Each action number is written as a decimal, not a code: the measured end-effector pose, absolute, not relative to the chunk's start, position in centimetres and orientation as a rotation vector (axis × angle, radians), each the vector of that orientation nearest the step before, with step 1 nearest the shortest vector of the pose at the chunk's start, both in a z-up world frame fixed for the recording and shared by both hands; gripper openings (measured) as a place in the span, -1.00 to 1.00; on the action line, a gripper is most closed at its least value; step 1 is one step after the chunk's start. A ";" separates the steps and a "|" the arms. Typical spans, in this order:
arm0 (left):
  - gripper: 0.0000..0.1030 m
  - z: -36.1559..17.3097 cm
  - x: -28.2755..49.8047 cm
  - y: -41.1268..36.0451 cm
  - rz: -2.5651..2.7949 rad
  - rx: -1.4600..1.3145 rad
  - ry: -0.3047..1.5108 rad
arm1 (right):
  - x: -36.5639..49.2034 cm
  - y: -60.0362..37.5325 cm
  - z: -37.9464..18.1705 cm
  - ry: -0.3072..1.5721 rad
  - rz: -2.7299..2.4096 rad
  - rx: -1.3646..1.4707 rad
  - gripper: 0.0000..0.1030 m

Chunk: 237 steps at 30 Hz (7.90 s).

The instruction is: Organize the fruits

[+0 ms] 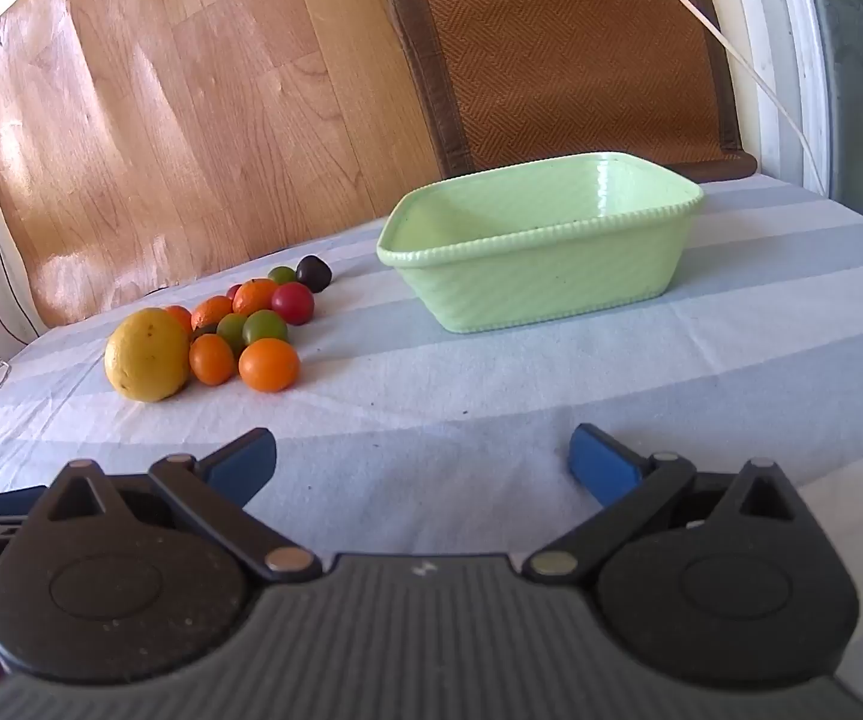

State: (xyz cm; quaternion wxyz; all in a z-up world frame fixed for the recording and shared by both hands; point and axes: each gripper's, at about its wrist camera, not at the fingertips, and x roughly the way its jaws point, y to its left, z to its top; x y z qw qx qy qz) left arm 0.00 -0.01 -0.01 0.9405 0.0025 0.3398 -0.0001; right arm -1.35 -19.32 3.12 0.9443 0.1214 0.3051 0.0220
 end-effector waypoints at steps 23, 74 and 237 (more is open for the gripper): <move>1.00 0.2 0.0 -0.2 -0.007 -0.009 0.683 | -1.5 -18.8 3.1 0.621 0.035 0.222 1.00; 1.00 0.1 0.0 -0.5 -0.030 0.029 0.691 | -1.4 -18.7 3.0 0.622 0.021 0.191 1.00; -0.41 0.9 10.3 -0.5 -0.175 -0.186 0.697 | 5.4 -13.9 3.4 0.645 0.499 -0.173 -0.32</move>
